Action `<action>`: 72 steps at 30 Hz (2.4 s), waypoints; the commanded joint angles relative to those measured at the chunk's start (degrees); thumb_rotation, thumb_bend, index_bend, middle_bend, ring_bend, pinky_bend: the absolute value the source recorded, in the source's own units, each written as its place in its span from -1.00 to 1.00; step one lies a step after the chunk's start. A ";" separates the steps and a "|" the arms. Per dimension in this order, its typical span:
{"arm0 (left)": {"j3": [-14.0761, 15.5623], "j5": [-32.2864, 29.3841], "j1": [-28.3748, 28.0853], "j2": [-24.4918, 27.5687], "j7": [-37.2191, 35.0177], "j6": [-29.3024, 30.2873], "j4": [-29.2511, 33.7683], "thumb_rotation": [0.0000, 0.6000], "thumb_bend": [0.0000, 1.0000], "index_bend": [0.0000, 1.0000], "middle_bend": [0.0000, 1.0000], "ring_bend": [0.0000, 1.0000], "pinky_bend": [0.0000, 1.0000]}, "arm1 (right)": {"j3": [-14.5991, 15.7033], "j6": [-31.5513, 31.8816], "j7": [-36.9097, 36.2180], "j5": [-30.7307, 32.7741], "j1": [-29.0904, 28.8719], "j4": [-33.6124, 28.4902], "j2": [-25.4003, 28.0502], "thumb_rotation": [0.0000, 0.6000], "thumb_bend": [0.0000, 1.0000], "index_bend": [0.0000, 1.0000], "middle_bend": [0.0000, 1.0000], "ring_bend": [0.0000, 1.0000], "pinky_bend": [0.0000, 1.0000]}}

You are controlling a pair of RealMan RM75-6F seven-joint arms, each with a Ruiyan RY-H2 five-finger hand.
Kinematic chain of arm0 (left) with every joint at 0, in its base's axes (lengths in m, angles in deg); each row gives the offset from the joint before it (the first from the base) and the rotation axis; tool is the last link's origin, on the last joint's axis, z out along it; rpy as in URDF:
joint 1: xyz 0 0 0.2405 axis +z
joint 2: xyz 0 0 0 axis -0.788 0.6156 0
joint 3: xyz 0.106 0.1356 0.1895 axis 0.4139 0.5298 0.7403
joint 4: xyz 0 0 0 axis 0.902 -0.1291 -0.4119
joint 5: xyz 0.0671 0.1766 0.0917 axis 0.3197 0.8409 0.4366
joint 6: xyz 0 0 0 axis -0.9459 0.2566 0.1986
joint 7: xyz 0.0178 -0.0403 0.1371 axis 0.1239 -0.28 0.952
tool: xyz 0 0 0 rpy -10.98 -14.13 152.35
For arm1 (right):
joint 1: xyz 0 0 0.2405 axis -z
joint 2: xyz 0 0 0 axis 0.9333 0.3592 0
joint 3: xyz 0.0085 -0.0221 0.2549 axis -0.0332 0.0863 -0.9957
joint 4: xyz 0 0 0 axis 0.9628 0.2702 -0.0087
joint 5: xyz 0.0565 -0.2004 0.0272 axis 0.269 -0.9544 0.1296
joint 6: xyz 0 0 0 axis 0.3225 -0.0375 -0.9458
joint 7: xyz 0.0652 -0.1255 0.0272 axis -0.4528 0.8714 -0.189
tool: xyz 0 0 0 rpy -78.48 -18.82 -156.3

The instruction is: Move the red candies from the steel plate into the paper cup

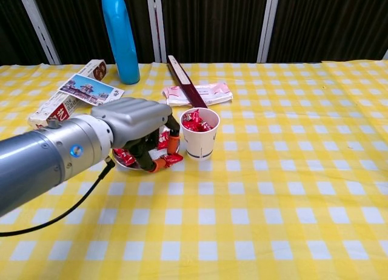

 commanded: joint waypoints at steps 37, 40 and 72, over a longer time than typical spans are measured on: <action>-10.58 -10.45 -12.25 -3.61 2.17 -3.88 -10.73 1.00 -0.39 -0.20 0.87 0.94 1.00 | -0.19 -0.29 -1.52 0.36 -0.19 -0.34 0.45 1.00 -0.23 -1.00 -1.00 -1.00 -1.00; -10.28 -10.02 -12.19 -3.54 1.56 -3.79 -10.49 1.00 -0.40 -0.30 0.86 0.94 1.00 | -0.19 -0.22 -1.41 0.36 -0.16 -0.36 0.43 1.00 -0.23 -1.00 -1.00 -1.00 -1.00; 24.11 38.72 33.22 32.40 -34.10 32.44 -0.05 1.00 -0.70 -1.00 -1.00 -1.00 -0.72 | -1.05 1.98 10.53 -0.54 0.18 4.35 -3.45 1.00 -0.22 -1.00 -1.00 -1.00 -1.00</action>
